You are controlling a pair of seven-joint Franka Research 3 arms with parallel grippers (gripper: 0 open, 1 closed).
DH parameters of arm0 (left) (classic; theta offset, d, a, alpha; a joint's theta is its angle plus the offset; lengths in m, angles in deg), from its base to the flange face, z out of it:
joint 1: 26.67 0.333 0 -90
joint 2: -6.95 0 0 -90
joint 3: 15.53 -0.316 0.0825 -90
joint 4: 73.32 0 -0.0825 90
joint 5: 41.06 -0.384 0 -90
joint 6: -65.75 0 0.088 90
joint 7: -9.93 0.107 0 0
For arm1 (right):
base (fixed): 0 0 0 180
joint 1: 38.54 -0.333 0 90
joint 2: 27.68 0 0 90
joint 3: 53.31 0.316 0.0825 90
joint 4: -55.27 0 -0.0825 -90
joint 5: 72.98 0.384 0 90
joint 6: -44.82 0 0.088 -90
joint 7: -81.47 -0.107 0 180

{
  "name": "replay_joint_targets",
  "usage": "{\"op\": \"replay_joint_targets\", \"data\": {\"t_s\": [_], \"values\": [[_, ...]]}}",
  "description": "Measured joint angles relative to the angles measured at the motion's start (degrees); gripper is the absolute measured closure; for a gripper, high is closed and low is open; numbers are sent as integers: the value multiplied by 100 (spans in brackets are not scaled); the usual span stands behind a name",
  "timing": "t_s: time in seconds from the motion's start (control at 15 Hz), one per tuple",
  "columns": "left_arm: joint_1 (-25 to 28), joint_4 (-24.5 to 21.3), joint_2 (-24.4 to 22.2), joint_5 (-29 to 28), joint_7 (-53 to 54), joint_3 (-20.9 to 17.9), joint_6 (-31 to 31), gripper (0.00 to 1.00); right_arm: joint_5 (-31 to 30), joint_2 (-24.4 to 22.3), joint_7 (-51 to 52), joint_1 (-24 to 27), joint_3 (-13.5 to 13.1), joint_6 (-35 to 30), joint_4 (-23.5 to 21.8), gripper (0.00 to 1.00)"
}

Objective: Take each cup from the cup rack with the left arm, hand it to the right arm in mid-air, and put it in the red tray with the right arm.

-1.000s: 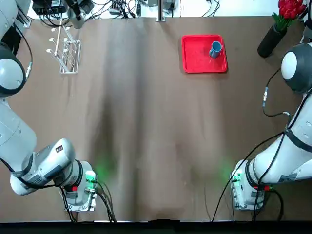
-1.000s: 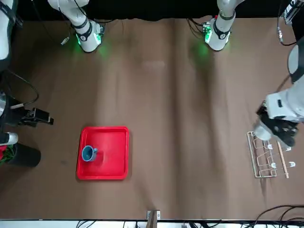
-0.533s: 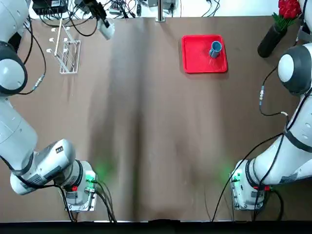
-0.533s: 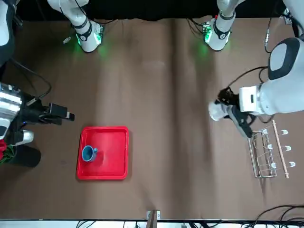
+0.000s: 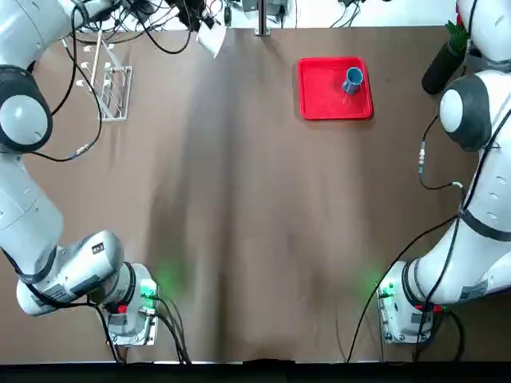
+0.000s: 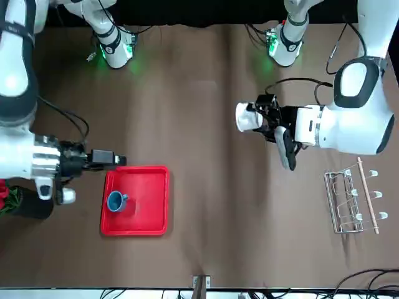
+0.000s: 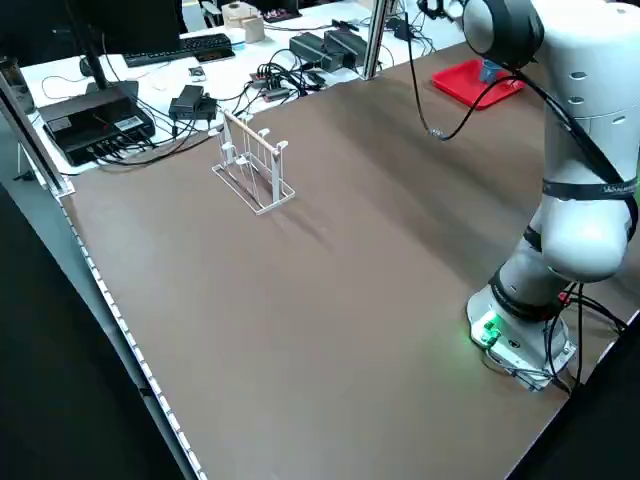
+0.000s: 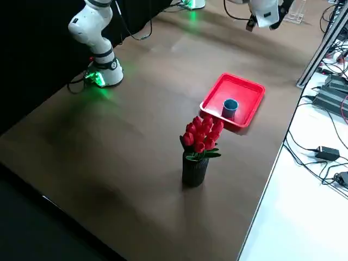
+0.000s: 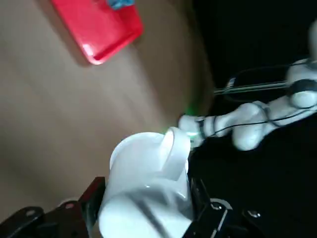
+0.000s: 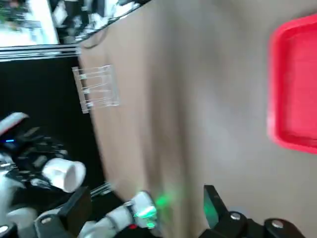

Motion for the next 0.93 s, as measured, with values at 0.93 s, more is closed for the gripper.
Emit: {"op": "replay_joint_targets", "data": {"t_s": [0.93], "values": [[-838, 6, 325, 2215, -4, 5, 2076, 26, 1999, 252, -2127, -721, 15, 908, -7, 0]]}}
